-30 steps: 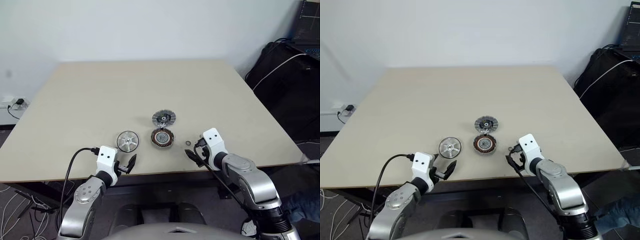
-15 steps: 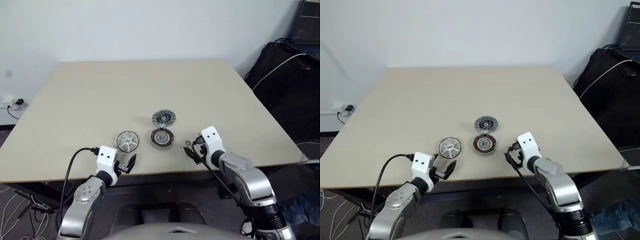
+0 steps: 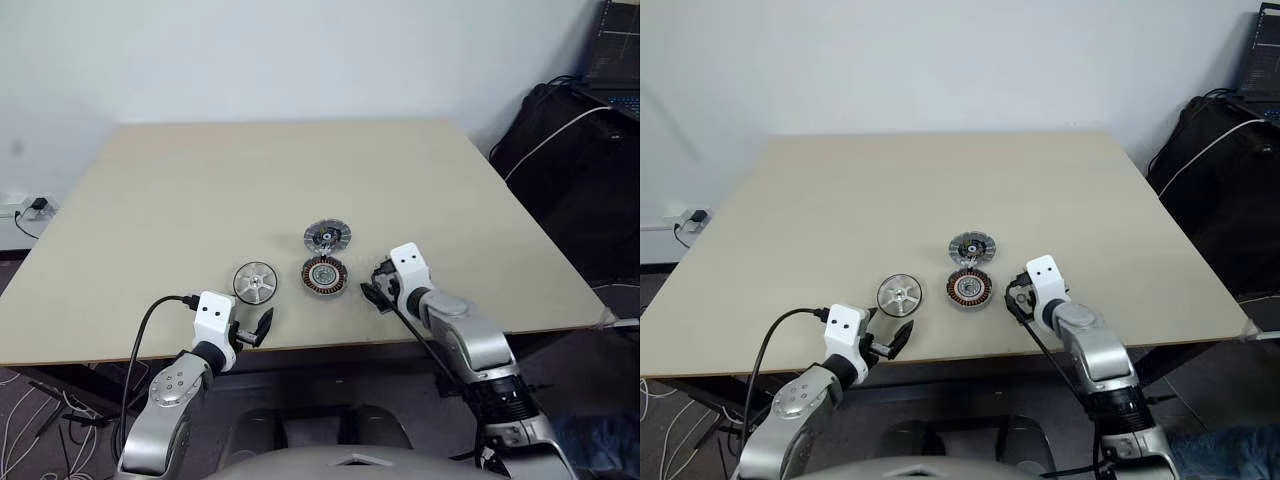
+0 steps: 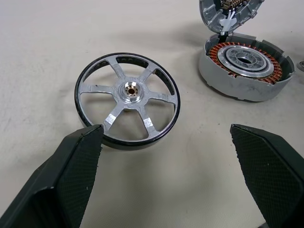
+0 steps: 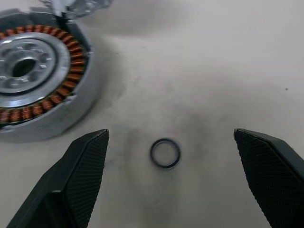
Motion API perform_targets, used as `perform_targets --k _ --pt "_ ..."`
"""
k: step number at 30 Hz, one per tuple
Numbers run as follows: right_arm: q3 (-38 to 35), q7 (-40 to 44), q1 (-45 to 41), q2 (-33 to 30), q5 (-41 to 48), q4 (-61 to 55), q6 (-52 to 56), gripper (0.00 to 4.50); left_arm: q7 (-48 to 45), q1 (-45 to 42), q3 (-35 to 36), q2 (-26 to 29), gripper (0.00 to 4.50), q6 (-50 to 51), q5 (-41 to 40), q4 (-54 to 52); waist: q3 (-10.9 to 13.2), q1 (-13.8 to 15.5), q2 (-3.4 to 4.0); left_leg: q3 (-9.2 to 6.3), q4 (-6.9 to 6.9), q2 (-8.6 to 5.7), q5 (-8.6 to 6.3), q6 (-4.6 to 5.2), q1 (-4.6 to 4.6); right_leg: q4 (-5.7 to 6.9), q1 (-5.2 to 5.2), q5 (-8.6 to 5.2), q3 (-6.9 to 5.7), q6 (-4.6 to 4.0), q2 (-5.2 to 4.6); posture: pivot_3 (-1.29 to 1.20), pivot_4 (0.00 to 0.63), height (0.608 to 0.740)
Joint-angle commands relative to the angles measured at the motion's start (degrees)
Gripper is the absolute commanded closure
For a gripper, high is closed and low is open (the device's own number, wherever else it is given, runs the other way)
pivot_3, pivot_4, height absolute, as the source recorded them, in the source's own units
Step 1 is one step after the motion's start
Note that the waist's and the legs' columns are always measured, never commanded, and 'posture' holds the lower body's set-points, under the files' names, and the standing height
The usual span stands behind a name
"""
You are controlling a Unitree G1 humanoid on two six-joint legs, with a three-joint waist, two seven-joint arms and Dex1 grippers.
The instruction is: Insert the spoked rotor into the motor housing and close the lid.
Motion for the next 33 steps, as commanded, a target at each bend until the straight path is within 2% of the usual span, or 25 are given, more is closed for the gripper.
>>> perform_targets --k 1,9,10,12,22,28,33 --pt "-0.1 -0.2 -1.8 1.0 -0.6 2.2 -2.6 0.02 0.2 -0.5 0.0 -0.3 0.00 -0.5 -0.2 -2.5 0.0 0.0 0.01 0.00 0.00 0.00 0.00 -0.01 0.00 0.00 0.00 0.00 0.00 0.00 0.00 0.00 0.000 0.740" --pt "-0.3 0.3 -1.5 2.6 -0.6 7.5 -3.8 0.02 -0.1 -0.4 -0.4 -0.3 0.00 -0.4 -0.3 -2.8 -0.1 -0.1 0.04 0.02 0.00 0.01 0.01 -0.01 0.05 0.02 0.04 0.01 0.02 0.01 0.01 0.00 0.000 0.740" --pt "-0.7 0.3 -1.4 2.8 -0.3 7.8 -3.5 0.20 -0.1 -0.4 -0.4 -0.3 0.00 -0.4 -0.3 -2.8 -0.1 -0.1 0.06 0.02 0.00 0.01 0.01 -0.01 0.07 0.02 0.06 0.01 0.02 0.01 0.01 0.00 0.000 0.740" --pt "-0.9 0.4 -1.2 3.1 -0.2 8.0 -3.3 0.59 -0.1 -0.4 -0.4 -0.3 0.00 -0.4 -0.3 -2.8 -0.2 -0.1 0.08 0.01 0.00 0.02 0.01 -0.02 0.10 0.03 0.09 0.01 0.02 0.01 0.01 0.00 0.000 0.740" --pt "-1.7 1.5 0.9 1.9 0.7 2.3 0.1 3.82 0.1 -0.1 -0.3 -0.4 0.00 -0.2 -0.2 -3.1 -0.3 0.0 0.15 -0.01 0.00 0.02 0.01 -0.02 0.11 0.02 0.11 0.00 0.02 0.00 -0.01 0.00 0.000 0.740" --pt "-0.9 3.4 0.3 0.3 1.8 -8.0 3.4 3.83 0.0 -0.3 -0.4 -0.5 0.00 -0.2 -0.3 -2.8 -0.2 -0.1 0.26 0.00 0.00 0.01 0.01 -0.01 0.05 0.02 0.02 0.00 0.03 0.00 -0.02 0.00 0.000 0.740" --pt "1.0 3.0 -3.3 1.5 1.5 -10.4 4.0 3.83 -0.1 -0.8 -0.6 -0.6 0.00 -0.2 -0.3 -2.4 -0.2 -0.1 0.25 -0.01 0.00 0.05 0.01 -0.03 0.07 0.04 0.01 0.00 0.01 0.00 0.00 0.00 0.000 0.740"
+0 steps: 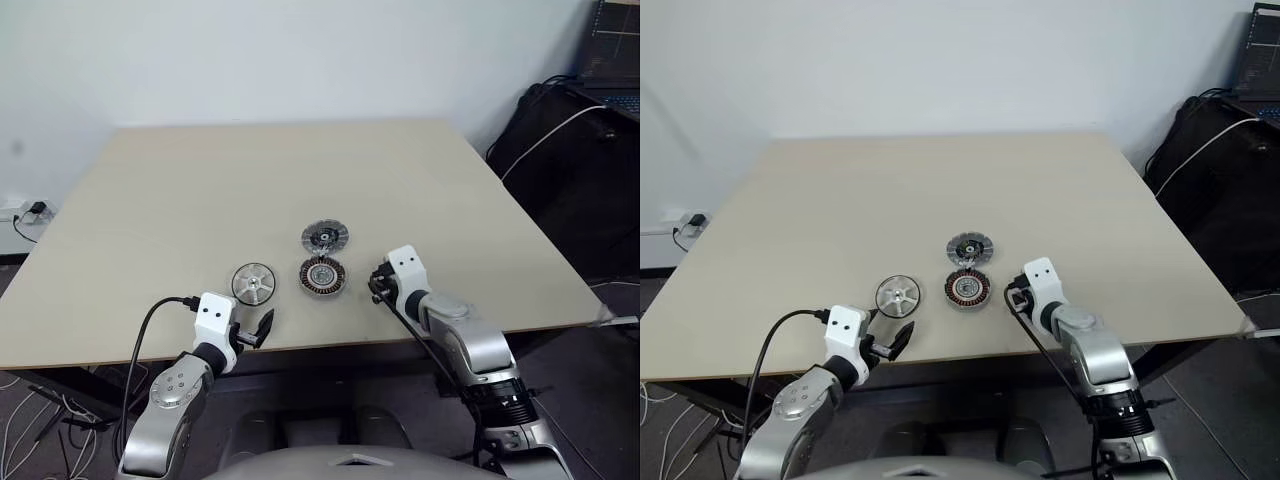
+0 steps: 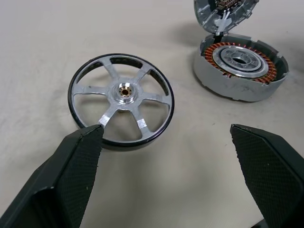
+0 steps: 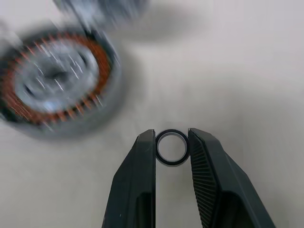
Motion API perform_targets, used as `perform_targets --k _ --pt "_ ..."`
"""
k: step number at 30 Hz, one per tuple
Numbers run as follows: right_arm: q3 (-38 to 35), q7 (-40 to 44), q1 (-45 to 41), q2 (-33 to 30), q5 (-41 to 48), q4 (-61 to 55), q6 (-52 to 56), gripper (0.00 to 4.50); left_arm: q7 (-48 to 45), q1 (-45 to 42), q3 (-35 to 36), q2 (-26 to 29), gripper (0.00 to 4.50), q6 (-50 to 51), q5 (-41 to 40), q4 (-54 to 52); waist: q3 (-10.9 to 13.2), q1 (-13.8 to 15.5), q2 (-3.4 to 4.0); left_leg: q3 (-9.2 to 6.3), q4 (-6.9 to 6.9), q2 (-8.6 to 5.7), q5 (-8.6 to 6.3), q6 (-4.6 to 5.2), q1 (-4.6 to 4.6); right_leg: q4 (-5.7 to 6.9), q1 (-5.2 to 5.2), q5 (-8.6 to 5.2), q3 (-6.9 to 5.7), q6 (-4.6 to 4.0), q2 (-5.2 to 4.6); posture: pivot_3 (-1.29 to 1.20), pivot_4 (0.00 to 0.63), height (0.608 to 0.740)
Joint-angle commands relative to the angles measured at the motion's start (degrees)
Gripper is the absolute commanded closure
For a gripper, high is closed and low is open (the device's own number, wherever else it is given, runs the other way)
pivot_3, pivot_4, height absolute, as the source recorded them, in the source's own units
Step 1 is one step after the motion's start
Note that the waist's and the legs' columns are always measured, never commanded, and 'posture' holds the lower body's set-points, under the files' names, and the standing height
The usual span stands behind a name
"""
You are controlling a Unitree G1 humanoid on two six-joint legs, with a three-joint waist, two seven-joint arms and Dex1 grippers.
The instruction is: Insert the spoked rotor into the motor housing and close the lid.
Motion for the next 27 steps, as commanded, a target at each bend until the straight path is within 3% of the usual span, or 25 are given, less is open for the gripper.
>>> perform_targets --k 1,15,27 --pt "1.6 0.0 -3.7 1.3 0.1 -2.0 -0.7 3.83 0.0 -1.1 -0.3 -0.3 0.00 -0.4 -0.3 -2.3 0.0 0.0 -0.01 0.00 0.00 0.00 0.00 0.00 0.00 0.00 0.00 0.00 -0.01 0.00 0.00 0.00 0.000 0.740" --pt "8.4 -0.2 -11.0 7.2 -3.8 14.6 -8.9 3.83 0.9 -0.6 -0.1 -1.0 0.00 -1.2 -0.1 -2.1 0.0 0.0 -0.04 0.05 0.00 -0.04 0.01 -0.01 -0.04 -0.02 0.00 0.01 0.01 0.00 0.02 0.00 0.000 0.740" --pt "9.6 1.7 -11.8 8.6 -4.6 17.5 -10.1 3.83 1.1 -0.2 -0.1 -1.1 0.00 -1.3 -0.3 -2.2 0.0 -0.1 -0.03 0.05 0.00 -0.03 0.02 -0.03 -0.03 0.00 -0.01 0.01 0.02 0.00 0.02 0.00 0.000 0.740"
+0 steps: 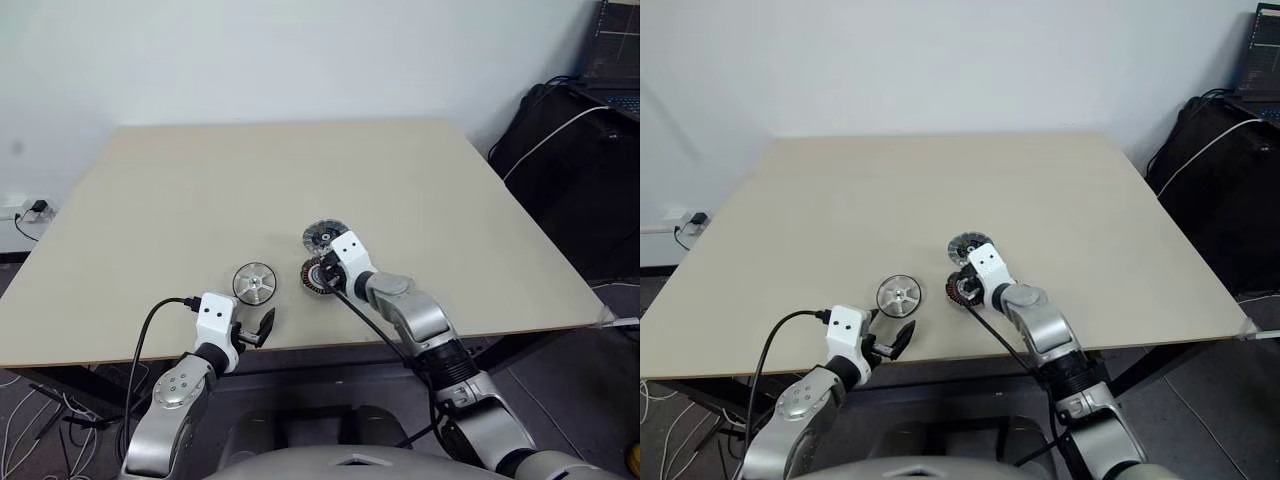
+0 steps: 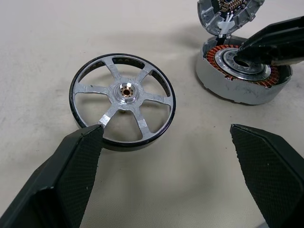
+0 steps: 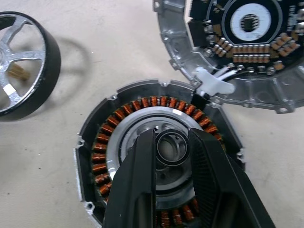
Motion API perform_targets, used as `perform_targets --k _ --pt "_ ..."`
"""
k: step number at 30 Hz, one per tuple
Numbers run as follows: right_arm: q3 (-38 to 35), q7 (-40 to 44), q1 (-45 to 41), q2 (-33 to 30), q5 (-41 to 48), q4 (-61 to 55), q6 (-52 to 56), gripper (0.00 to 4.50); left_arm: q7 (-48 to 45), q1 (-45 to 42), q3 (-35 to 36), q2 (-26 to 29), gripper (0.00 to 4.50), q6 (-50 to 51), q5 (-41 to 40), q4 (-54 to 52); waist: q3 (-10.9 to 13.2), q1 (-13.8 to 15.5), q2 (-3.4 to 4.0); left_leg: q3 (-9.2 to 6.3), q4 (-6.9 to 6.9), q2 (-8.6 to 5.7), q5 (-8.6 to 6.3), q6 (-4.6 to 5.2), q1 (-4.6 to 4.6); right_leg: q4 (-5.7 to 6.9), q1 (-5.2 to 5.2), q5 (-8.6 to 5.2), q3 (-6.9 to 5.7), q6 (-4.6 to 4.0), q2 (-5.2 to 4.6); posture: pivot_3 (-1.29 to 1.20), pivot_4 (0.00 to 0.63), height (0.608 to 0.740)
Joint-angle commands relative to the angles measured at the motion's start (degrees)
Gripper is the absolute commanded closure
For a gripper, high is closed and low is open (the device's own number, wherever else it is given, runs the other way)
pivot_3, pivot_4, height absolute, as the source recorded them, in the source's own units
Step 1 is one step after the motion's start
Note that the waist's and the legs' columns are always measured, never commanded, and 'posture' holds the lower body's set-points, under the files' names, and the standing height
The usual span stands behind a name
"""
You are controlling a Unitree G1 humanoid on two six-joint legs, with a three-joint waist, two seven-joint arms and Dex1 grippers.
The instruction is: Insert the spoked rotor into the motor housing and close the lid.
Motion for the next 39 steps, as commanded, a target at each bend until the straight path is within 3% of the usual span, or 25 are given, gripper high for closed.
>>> perform_targets --k 1,17,22,26,29,34,39 --pt "0.0 0.5 -1.5 0.4 -0.2 -1.1 -1.1 3.83 -0.1 -0.4 0.1 -0.2 0.00 -1.1 -0.3 -2.3 0.0 0.0 0.00 0.00 0.00 0.00 0.00 0.00 0.00 0.00 0.00 0.00 0.00 0.00 0.00 0.00 0.000 0.740" --pt "0.8 1.3 -0.3 -0.4 -0.7 -1.8 0.0 3.83 0.2 0.0 0.2 -0.7 0.00 -1.1 -0.3 -2.2 0.0 0.0 0.00 0.00 0.00 0.01 0.00 0.00 0.00 0.00 0.00 0.00 0.00 0.00 -0.01 0.00 0.000 0.740" --pt "0.0 1.7 0.2 -1.4 -0.2 -5.0 0.5 2.15 0.1 0.1 0.1 -0.8 0.00 -1.1 -0.3 -2.0 0.0 0.0 0.00 0.00 0.00 0.01 0.00 0.00 0.00 0.00 -0.01 0.00 0.00 0.00 -0.01 0.00 0.000 0.740" --pt "-1.3 2.5 0.7 -1.7 1.8 -9.7 1.3 2.15 0.0 0.1 0.1 -0.8 0.00 -1.2 -0.3 -1.9 0.0 0.0 0.01 -0.01 0.00 0.01 0.00 0.00 -0.01 0.00 -0.02 0.00 0.00 0.00 -0.01 0.00 0.000 0.740" --pt "-2.0 2.1 1.1 -1.6 2.4 -12.8 2.5 2.81 0.0 0.0 0.0 -0.9 0.00 -1.4 -0.2 -1.7 0.0 0.1 0.01 -0.01 0.00 0.01 -0.01 0.00 0.00 -0.01 -0.02 0.00 -0.01 -0.01 -0.01 0.00 0.000 0.740" --pt "-1.1 1.4 1.3 -1.3 2.0 -14.3 3.9 4.44 0.2 -0.2 -0.2 -0.9 0.00 -1.8 0.2 -1.4 0.0 0.1 0.01 -0.02 0.00 0.01 -0.01 0.00 -0.01 -0.02 -0.02 -0.01 -0.01 -0.01 -0.02 0.00 0.000 0.740" --pt "-0.2 1.2 1.2 -0.8 1.9 -14.2 4.5 4.47 0.3 -0.1 -0.1 -1.0 0.00 -1.9 0.4 -1.5 0.0 0.1 0.01 -0.02 0.00 0.01 -0.01 0.00 -0.01 -0.01 -0.02 0.00 -0.01 -0.01 -0.02 0.00 0.000 0.740"
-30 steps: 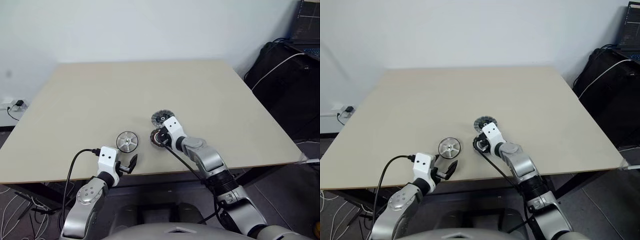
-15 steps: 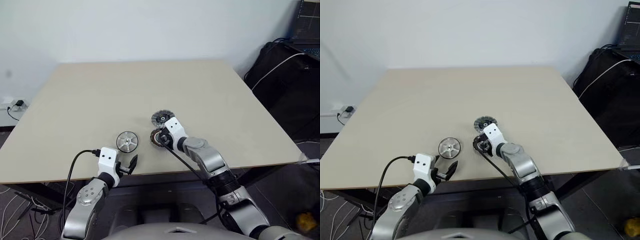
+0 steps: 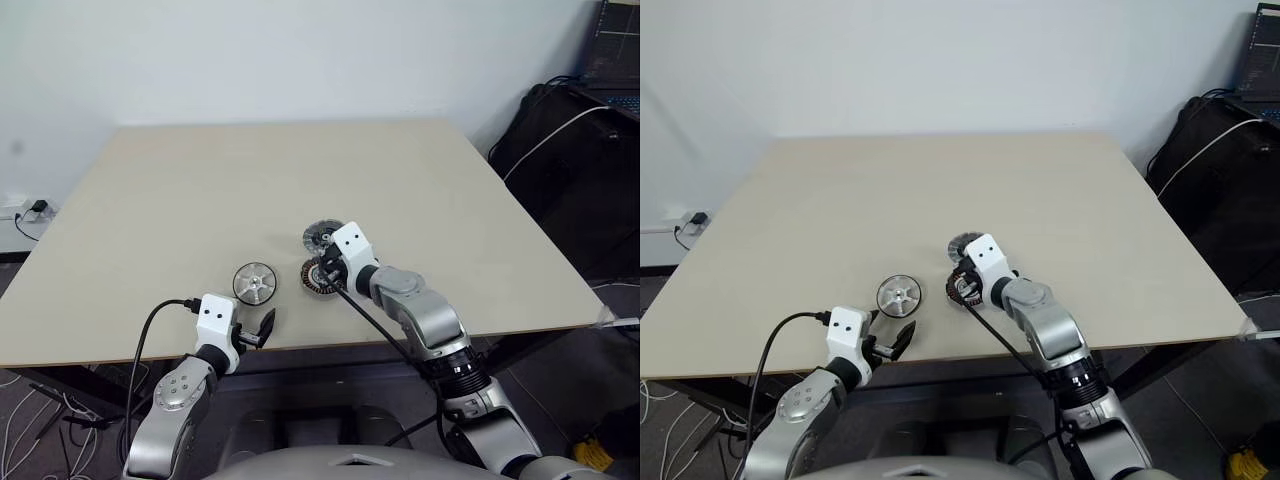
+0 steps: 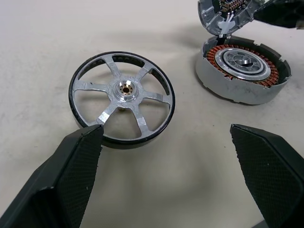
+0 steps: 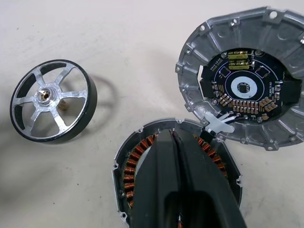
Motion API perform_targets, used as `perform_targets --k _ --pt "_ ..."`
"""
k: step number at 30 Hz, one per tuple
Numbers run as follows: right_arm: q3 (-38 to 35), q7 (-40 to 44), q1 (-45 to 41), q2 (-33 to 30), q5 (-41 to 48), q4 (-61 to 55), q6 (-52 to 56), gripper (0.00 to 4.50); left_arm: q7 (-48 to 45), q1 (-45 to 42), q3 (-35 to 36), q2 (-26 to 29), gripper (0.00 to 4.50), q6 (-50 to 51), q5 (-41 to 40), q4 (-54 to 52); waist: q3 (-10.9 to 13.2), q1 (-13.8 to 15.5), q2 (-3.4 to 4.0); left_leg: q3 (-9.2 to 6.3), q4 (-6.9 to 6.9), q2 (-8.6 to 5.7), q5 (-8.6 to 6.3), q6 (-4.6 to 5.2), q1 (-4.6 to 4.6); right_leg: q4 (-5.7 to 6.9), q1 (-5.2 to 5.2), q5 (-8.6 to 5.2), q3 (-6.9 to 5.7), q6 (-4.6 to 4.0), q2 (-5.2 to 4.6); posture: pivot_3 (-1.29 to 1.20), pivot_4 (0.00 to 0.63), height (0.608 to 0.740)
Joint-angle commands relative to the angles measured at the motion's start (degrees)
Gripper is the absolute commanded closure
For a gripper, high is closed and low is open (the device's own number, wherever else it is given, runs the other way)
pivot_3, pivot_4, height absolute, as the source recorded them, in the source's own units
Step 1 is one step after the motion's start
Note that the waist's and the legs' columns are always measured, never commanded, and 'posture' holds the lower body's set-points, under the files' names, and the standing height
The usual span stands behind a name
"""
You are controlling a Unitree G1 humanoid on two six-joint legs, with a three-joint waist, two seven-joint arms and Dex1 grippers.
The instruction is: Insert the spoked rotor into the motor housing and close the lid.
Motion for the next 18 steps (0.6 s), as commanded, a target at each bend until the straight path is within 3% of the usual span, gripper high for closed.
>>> perform_targets --k 1,18 --pt "0.4 -0.2 -0.7 0.2 -0.1 -2.0 0.2 4.47 0.2 -0.5 -0.1 -0.3 0.00 -1.4 0.1 -1.5 0.0 0.0 0.00 0.00 0.00 0.00 0.00 0.00 0.00 0.00 0.00 0.00 0.00 0.00 0.00 0.00 0.000 0.740" --pt "0.9 -2.1 -4.8 1.3 -3.5 11.7 -4.3 4.47 0.3 -0.4 -0.1 -0.9 0.00 -1.4 0.2 -1.4 0.0 -0.1 0.01 0.01 -0.01 0.00 0.00 0.00 0.00 0.00 0.00 0.00 0.00 0.00 0.01 0.00 0.000 0.740"
